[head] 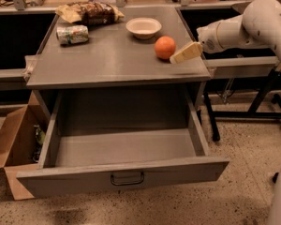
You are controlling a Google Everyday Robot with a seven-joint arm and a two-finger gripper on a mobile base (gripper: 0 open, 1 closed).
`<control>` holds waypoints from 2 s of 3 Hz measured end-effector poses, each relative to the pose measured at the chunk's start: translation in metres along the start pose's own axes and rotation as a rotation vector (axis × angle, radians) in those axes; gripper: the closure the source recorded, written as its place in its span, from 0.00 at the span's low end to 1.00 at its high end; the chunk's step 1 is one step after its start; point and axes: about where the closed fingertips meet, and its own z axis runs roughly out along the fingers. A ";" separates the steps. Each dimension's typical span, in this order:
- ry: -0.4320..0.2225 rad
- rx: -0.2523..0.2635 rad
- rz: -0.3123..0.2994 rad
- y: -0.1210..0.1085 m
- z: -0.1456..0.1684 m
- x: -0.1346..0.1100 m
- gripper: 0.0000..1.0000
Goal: Place orange into top drawer
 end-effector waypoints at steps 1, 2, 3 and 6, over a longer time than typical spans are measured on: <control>-0.056 -0.008 0.010 -0.003 0.014 -0.013 0.00; -0.073 -0.040 0.011 0.002 0.031 -0.022 0.00; -0.079 -0.084 0.019 0.013 0.044 -0.027 0.00; -0.118 -0.197 0.022 0.059 0.055 -0.037 0.64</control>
Offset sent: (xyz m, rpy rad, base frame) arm 0.0336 0.0450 0.0043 0.0957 -0.0225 0.0712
